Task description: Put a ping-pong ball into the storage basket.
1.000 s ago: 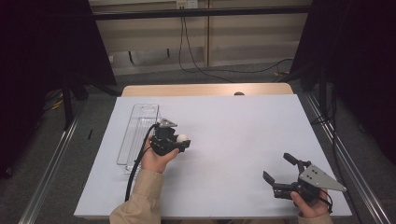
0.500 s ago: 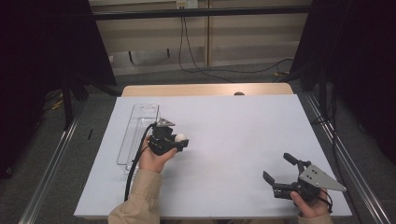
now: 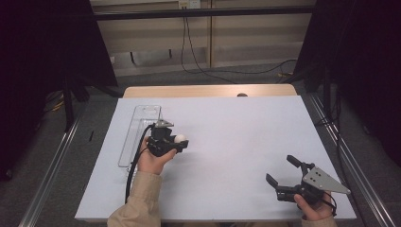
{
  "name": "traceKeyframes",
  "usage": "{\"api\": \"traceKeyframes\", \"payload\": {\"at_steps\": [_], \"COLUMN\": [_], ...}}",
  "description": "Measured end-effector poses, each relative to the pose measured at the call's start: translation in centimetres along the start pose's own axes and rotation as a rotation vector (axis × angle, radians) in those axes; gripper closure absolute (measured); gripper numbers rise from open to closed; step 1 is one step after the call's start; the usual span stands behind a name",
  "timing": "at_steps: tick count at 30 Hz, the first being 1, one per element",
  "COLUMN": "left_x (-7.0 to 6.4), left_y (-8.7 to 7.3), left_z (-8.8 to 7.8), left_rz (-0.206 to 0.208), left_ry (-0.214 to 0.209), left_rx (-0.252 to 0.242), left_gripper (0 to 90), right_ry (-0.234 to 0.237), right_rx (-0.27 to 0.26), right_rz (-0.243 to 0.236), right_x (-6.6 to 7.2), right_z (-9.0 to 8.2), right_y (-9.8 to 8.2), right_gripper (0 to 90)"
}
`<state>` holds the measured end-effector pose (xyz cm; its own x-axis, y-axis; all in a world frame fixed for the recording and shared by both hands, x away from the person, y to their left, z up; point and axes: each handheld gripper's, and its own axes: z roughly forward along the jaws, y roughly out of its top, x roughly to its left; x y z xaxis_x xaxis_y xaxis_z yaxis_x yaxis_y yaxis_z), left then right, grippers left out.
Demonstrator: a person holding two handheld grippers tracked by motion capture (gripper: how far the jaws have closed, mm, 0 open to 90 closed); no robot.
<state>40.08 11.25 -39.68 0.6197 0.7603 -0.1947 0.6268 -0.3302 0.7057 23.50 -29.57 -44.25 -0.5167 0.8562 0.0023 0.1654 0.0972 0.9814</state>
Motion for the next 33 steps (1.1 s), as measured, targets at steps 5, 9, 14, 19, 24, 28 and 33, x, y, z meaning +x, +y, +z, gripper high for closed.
{"api": "traceKeyframes", "payload": {"at_steps": [5, 9, 14, 19, 24, 28, 33], "left_x": [0.2, 0.4, 0.4, 0.5, 0.6, 0.8, 0.8], "left_y": [0.0, 0.0, 0.0, 0.1, 0.1, 0.1, 0.1], "left_z": [-0.2, -0.5, -0.6, -0.9, -1.1, -1.2, -1.4], "left_rz": [0.001, -0.007, -0.011, -0.01, -0.02, -0.016, -0.024], "left_ry": [0.0, 0.01, 0.011, 0.006, 0.011, 0.009, 0.012], "left_rx": [-0.001, -0.003, -0.008, -0.012, -0.016, -0.01, -0.018], "left_gripper": [51.0, 51.0, 51.0, 51.0, 51.0, 51.0, 51.0], "right_ry": [0.002, 0.003, 0.003, 0.003, 0.003, 0.003, 0.003], "right_rx": [0.001, 0.0, 0.0, 0.0, -0.001, -0.001, 0.001], "right_rz": [0.001, 0.0, 0.0, 0.0, 0.0, 0.0, -0.005], "right_x": [0.0, 0.0, 0.0, 0.0, 0.0, 0.0, 0.0], "right_z": [0.0, 0.0, 0.0, 0.0, 0.0, 0.0, 0.0], "right_y": [0.0, 0.0, 0.0, 0.0, 0.0, 0.0, 0.0], "right_gripper": [3.4, 3.4, 3.4, 3.4, 3.4, 3.4, 3.4]}}
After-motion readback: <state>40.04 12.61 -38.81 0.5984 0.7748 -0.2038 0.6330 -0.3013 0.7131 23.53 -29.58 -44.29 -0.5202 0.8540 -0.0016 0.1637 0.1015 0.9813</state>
